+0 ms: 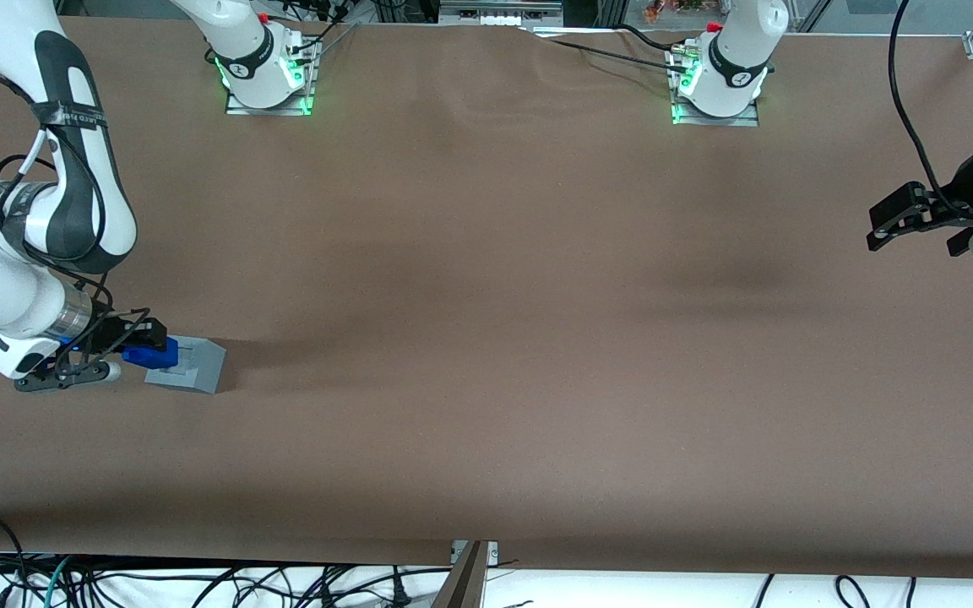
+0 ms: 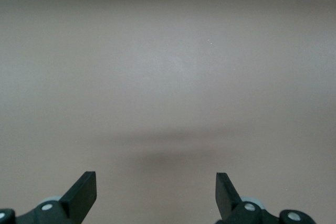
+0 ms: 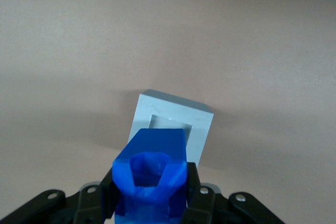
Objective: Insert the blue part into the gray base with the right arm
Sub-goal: 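Lift the blue part and carry it over the gray base's hole, then lower the blue part into the gray base's square hole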
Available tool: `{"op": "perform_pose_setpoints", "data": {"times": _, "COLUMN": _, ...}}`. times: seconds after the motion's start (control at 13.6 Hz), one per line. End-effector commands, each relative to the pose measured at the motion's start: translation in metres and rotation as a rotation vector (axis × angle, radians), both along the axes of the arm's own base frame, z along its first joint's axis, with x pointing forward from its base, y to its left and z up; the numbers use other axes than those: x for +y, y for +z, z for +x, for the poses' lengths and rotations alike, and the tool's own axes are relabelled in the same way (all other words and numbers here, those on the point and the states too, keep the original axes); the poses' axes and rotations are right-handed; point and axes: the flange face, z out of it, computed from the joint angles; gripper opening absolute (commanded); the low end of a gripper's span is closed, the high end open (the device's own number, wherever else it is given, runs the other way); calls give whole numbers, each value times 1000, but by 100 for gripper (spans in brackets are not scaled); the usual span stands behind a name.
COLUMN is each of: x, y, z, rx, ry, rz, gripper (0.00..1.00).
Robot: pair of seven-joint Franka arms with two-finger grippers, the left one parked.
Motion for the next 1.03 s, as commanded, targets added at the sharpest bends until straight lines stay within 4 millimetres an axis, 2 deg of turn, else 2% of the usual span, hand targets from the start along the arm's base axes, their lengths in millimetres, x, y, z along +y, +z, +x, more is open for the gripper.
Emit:
{"op": "perform_pose_setpoints", "data": {"times": 0.0, "x": -4, "y": -4, "z": 0, "rx": -5, "ry": -66, "rz": 26, "gripper": 12}}
{"op": "perform_pose_setpoints", "data": {"times": 0.22, "x": -4, "y": -9, "z": -2, "rx": 7, "ry": -121, "rz": 26, "gripper": 12}}
{"op": "perform_pose_setpoints", "data": {"times": 0.44, "x": -5, "y": -19, "z": -6, "rx": 26, "ry": -136, "rz": 26, "gripper": 12}}
{"op": "perform_pose_setpoints", "data": {"times": 0.96, "x": -9, "y": -31, "z": -5, "rx": 23, "ry": -143, "rz": 11, "gripper": 12}}
